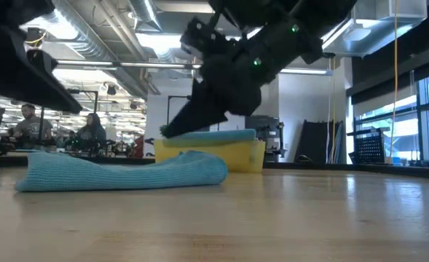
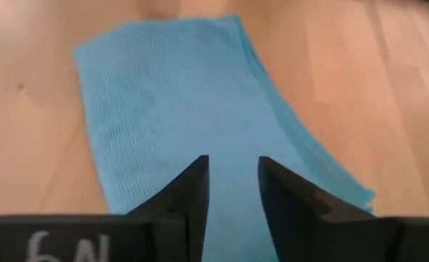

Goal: Fold microfiber towels
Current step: Fold the blue towel

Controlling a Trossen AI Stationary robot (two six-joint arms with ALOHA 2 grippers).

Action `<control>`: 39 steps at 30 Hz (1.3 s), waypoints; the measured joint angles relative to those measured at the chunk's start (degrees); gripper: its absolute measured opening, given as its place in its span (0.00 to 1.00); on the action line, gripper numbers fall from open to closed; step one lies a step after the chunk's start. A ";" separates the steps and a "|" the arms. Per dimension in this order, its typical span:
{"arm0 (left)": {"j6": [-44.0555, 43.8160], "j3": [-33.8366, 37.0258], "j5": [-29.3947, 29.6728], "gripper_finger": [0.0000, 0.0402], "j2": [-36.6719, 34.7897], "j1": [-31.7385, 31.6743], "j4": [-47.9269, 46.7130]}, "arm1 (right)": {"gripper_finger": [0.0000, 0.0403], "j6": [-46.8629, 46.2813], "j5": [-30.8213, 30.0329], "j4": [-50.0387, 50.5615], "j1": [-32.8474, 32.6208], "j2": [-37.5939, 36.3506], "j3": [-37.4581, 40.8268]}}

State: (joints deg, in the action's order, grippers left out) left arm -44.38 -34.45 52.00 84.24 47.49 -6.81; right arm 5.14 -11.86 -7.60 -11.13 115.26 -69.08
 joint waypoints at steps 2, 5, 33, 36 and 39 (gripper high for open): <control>0.01 0.01 -0.17 0.28 2.71 -0.01 2.39 | 0.27 -0.39 0.34 0.35 0.10 0.20 0.24; -0.17 0.02 -1.87 0.28 6.52 -0.01 4.24 | 0.22 -0.67 0.36 -1.02 0.15 0.30 1.97; 11.33 0.07 -8.13 0.28 7.15 -3.48 22.87 | 0.15 2.75 -0.81 -3.71 3.52 -6.10 10.99; 14.92 0.01 -4.21 0.28 2.92 -2.49 21.28 | 0.15 1.17 -0.54 -3.18 1.60 -10.02 11.64; 14.83 -0.01 -1.18 0.28 0.86 -1.89 15.49 | 0.15 0.88 0.89 -3.25 -0.66 -11.12 12.41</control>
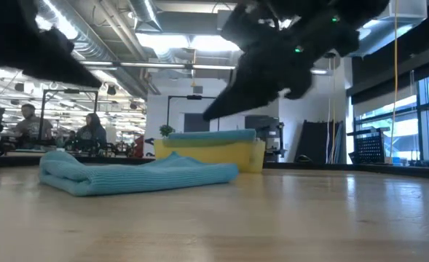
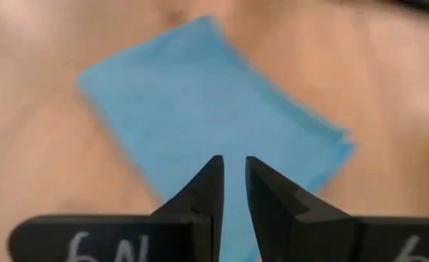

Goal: Fold microfiber towels
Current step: Fold the blue towel

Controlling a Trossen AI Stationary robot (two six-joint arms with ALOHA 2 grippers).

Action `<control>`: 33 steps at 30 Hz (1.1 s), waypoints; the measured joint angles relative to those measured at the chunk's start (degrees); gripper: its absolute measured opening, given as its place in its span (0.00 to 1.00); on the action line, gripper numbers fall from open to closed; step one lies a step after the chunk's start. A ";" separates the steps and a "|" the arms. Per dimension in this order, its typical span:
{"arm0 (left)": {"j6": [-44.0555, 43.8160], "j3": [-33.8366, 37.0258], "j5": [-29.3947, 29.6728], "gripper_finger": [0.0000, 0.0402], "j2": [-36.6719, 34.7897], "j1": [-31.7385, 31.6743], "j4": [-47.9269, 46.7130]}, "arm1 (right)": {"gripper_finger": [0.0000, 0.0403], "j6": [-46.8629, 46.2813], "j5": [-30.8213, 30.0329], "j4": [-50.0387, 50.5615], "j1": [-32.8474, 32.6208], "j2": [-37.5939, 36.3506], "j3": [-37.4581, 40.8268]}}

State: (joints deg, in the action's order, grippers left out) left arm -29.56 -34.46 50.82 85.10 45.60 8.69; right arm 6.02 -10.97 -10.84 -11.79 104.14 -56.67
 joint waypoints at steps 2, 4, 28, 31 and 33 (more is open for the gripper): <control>-3.67 0.04 0.62 0.28 -0.34 -0.11 -6.01 | 0.15 -1.03 1.47 0.70 -1.59 0.34 0.68; -9.60 0.04 0.77 0.28 -0.40 -0.60 -13.27 | 0.15 -2.66 3.11 0.42 -2.88 1.78 1.30; -32.69 0.13 -20.44 0.01 1.84 -11.80 -34.40 | 0.15 -10.16 -0.54 0.68 4.67 5.79 4.22; -30.58 0.13 -22.13 0.02 1.96 -11.78 -28.45 | 0.15 -9.99 -0.56 0.09 6.60 5.79 4.22; -26.40 0.09 -23.92 0.02 2.09 -11.64 -22.56 | 0.15 -9.42 -0.55 0.06 7.85 5.79 4.22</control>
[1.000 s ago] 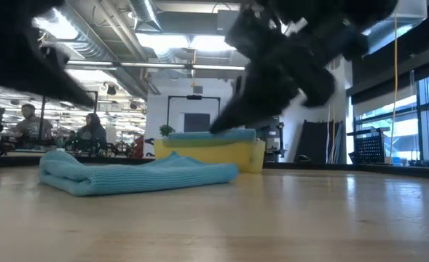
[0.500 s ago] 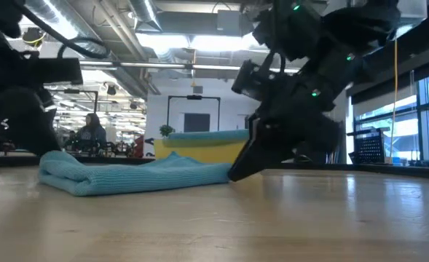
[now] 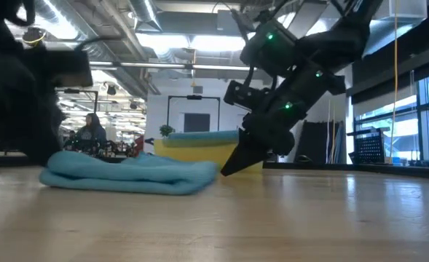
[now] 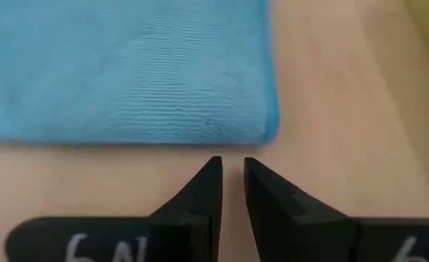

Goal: Fold microfiber towels
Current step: Fold the blue towel

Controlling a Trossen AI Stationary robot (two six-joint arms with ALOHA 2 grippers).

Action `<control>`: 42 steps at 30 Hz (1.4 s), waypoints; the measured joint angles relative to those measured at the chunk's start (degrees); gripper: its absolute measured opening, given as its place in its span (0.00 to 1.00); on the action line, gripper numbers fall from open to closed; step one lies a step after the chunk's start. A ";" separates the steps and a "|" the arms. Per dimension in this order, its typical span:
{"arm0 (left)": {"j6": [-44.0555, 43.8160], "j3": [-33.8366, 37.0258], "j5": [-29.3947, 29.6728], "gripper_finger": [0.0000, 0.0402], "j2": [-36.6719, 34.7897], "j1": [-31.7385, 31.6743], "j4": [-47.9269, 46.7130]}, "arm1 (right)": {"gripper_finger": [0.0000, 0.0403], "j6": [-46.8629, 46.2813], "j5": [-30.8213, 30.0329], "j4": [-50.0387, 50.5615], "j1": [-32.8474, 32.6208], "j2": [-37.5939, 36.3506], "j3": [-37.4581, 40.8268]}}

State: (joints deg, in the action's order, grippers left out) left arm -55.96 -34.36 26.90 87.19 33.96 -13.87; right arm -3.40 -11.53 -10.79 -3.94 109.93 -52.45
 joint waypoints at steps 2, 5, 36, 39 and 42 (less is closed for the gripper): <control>5.24 -0.01 0.13 0.01 0.73 0.00 6.13 | 0.15 1.54 0.00 0.04 0.84 0.00 0.00; 12.32 -0.05 1.03 0.00 1.03 0.08 11.25 | 0.15 2.45 -0.05 2.80 1.24 -0.97 0.02; 44.80 -0.05 -0.06 0.24 -5.44 -1.63 23.48 | 0.63 33.01 -11.64 -3.78 -20.53 1.50 -0.11; 45.71 -0.05 0.00 0.30 -5.44 -2.27 23.83 | 0.63 35.40 -12.61 -4.07 -20.53 1.85 -0.15; 45.82 -0.05 0.21 0.32 -5.44 -2.54 23.85 | 0.63 38.24 -12.83 -4.60 -20.53 1.92 -0.15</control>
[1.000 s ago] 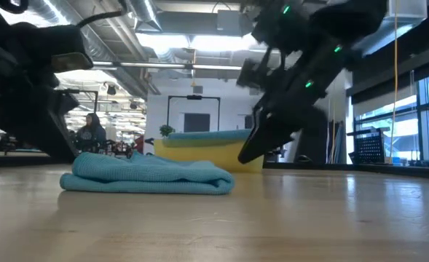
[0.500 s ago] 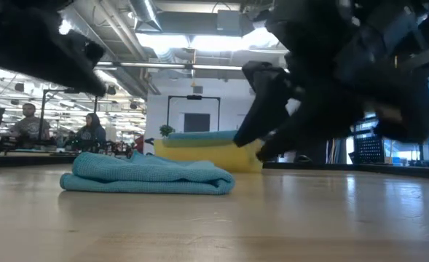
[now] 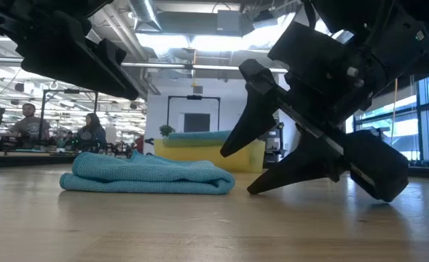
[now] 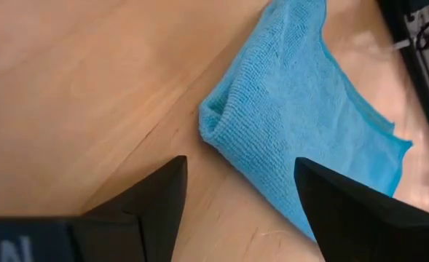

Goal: Fold microfiber towels
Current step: Fold the blue towel

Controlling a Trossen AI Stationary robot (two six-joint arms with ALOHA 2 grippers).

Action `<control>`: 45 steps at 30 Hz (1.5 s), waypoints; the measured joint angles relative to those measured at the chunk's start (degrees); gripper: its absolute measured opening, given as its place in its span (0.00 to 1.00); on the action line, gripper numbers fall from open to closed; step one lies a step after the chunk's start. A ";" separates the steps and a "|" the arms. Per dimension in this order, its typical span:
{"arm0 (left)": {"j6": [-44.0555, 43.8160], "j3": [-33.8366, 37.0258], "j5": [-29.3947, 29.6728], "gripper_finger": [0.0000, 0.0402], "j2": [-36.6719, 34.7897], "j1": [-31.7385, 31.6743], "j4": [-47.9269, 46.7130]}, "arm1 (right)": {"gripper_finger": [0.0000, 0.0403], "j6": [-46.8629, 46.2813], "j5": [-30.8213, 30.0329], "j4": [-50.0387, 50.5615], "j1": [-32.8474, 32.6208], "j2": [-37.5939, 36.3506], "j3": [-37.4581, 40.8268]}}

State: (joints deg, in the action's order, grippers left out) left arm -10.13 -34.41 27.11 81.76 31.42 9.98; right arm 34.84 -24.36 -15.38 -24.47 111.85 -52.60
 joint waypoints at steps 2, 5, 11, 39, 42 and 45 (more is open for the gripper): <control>-0.04 0.00 0.57 0.32 0.00 -0.02 0.02 | 0.63 1.45 -0.15 -1.03 0.04 0.10 0.05; -0.06 0.00 1.72 0.32 0.00 -0.02 0.12 | 0.63 3.00 -0.52 -2.43 0.29 0.35 0.09; -0.08 0.02 2.23 0.33 0.00 0.09 1.02 | 0.63 4.51 2.22 -6.16 1.05 2.16 -0.03; -0.37 0.02 1.86 0.38 0.00 0.09 1.27 | 0.15 4.35 7.95 -11.74 1.49 3.50 0.09; -2.43 0.02 -2.25 0.38 0.00 0.09 1.27 | 0.07 1.39 7.95 -12.43 1.49 3.61 0.17; -3.24 0.04 -6.26 0.38 0.02 0.10 1.22 | 0.02 -2.61 7.88 -12.86 1.84 3.74 0.25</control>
State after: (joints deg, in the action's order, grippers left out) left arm -13.38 -34.37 20.85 81.78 31.52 11.20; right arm 32.23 -16.47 -28.24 -22.62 115.59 -52.35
